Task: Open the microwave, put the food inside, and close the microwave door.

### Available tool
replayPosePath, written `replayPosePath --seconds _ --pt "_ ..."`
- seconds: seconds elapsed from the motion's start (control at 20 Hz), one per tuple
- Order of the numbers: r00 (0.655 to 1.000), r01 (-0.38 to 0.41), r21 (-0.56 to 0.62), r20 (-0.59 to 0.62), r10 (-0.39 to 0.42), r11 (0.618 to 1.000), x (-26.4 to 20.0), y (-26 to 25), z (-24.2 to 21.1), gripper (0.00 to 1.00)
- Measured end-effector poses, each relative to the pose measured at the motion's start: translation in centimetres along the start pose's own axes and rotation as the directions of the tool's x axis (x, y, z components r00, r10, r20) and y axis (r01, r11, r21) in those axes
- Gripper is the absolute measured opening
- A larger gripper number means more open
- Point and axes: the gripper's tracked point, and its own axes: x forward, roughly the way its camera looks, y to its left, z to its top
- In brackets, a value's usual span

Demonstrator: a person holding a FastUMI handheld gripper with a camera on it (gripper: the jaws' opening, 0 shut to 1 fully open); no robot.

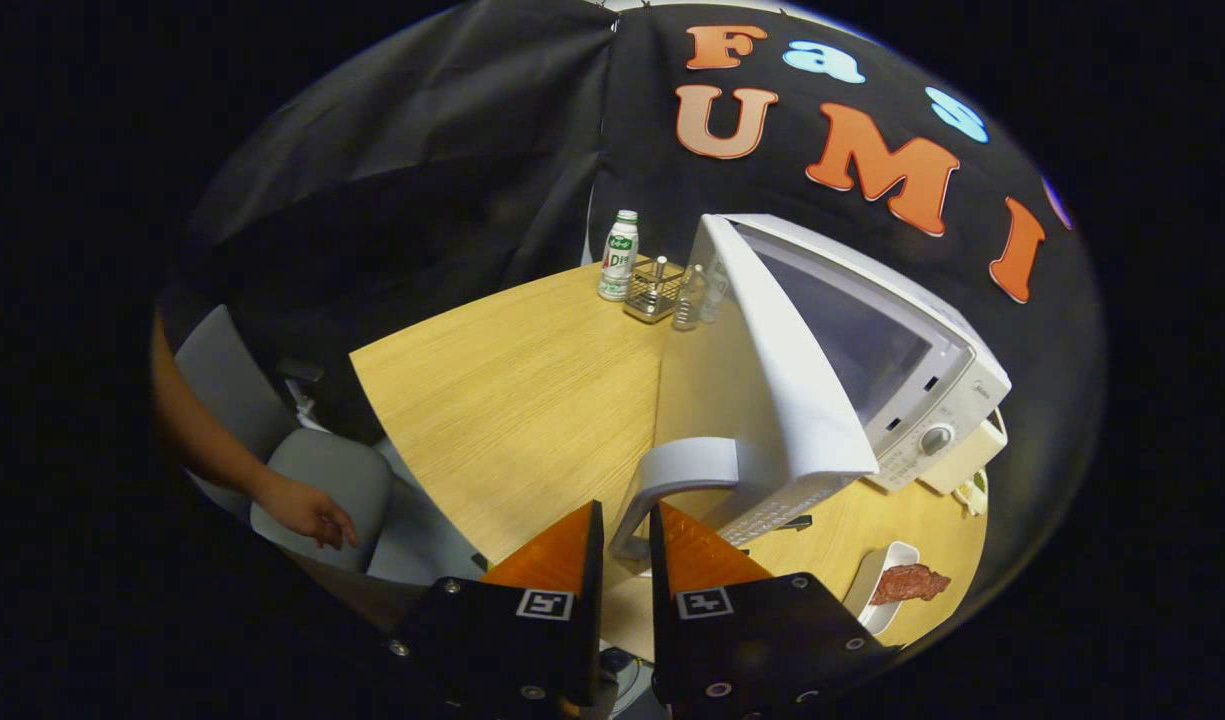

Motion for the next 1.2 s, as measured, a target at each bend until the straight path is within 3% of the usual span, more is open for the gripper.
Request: replayPosePath --seconds 0.1,0.3,0.45,0.5,0.6,0.8,0.95,1.2 --pt "0.994 -0.108 0.092 0.042 0.104 0.990 -1.7 1.5 1.4 0.25" --pt "0.990 -0.130 0.188 0.079 0.117 0.973 -4.9 -0.8 3.0 0.22" --pt "0.990 -0.118 0.224 0.096 0.099 0.967 -7.8 -4.2 2.9 0.32" --pt "0.993 -0.094 0.238 0.098 0.072 0.967 -8.5 -5.8 2.5 0.35" --pt "0.996 0.001 0.269 0.081 -0.024 0.963 -9.3 -10.5 0.7 0.50" --pt "0.986 0.164 0.383 -0.034 -0.164 0.909 -9.5 -20.3 -5.5 0.69" --pt "0.974 0.225 0.454 -0.137 -0.182 0.862 -10.0 -26.2 -9.9 0.83" --pt "0.971 0.230 0.512 -0.174 -0.162 0.828 -10.0 -33.3 -13.2 0.91"
